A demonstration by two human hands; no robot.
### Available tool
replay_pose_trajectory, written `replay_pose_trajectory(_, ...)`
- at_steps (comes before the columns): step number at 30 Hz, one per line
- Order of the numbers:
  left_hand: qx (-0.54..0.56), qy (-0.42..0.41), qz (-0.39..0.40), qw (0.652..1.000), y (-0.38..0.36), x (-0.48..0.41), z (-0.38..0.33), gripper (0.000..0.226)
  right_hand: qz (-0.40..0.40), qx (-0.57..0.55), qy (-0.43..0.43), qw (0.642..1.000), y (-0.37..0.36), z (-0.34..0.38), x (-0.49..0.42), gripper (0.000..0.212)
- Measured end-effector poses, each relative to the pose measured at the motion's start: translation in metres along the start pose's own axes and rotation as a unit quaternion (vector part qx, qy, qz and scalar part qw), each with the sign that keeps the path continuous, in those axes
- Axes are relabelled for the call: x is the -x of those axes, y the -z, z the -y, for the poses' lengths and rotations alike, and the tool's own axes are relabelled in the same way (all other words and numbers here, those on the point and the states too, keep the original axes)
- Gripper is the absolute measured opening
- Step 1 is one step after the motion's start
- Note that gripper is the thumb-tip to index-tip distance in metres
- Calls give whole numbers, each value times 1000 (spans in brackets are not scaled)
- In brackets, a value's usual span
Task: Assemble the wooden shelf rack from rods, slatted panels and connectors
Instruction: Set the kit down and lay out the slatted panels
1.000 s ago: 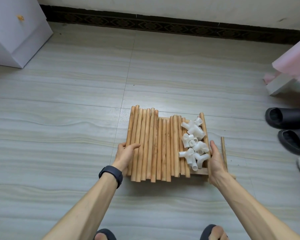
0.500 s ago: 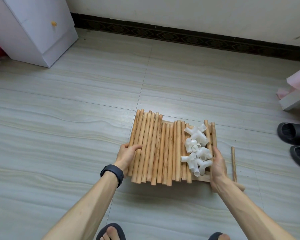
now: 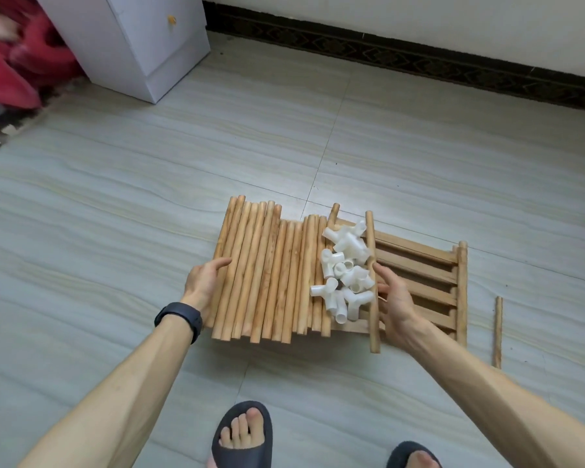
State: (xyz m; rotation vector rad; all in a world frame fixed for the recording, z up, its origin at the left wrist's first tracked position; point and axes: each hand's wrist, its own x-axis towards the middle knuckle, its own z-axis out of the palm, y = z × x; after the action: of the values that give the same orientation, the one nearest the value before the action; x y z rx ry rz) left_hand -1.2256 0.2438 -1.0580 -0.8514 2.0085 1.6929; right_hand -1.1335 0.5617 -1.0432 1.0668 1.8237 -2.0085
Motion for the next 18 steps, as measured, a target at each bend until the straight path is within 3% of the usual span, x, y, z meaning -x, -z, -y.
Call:
replay_pose_trajectory(12,57,66,-94,992,114,-50,-9,34,155,26,-82,984,-135,32,-66,41)
replay_pose_trajectory(16,36,72,-85,993,117,-70,-14,47,132,29,-126,983,-148,25,-73,38)
replay_pose_trajectory(18,17,73,-69,995,111,-80,-18,46,107,27,-147,983,-147,21,-72,52)
